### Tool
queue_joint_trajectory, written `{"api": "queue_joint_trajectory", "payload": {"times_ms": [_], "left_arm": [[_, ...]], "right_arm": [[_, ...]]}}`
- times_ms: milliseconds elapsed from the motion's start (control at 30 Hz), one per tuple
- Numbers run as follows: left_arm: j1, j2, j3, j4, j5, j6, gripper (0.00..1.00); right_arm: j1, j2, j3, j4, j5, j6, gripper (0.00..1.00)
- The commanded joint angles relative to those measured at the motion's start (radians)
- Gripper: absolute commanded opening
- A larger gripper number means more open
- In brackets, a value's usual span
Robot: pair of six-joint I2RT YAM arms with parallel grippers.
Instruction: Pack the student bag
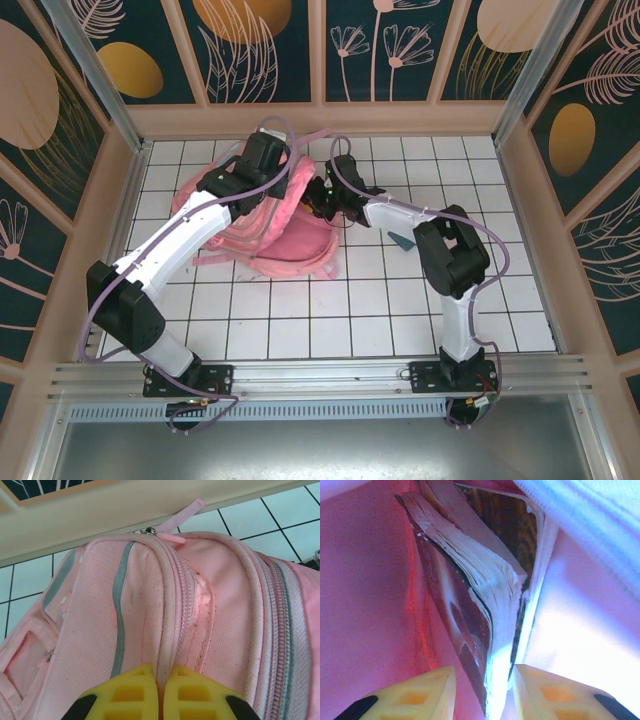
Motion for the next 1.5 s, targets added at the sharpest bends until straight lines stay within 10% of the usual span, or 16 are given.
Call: {"api": "queue_joint_trajectory", "payload": {"times_ms": [0,467,933,1467], "left_arm": [[-0.005,-0.01,0.026,0.18,0.026,-0.012,0.03],[-0.004,0.052,0.04,0.161,0.133,-0.01,0.03],[-0.006,0.237,0.081,0.207,0.355,-0.056,0.02],[-0.005,0.305,0.1,0.176,0.372,-0.078,0.0]], "right_arm": [[-0.002,-0.01,-0.005,-0.055,0.019,-0.027,0.35],[-0.02,0.166,0.191,0.052,-0.149,-0.076,0.11],[-0.239,-0.374,-0.392,-0.104,0.043,-0.175,0.43],[-0.077,-0.269,-0.092,-0.376,0.284,-0.349,0.51]]}}
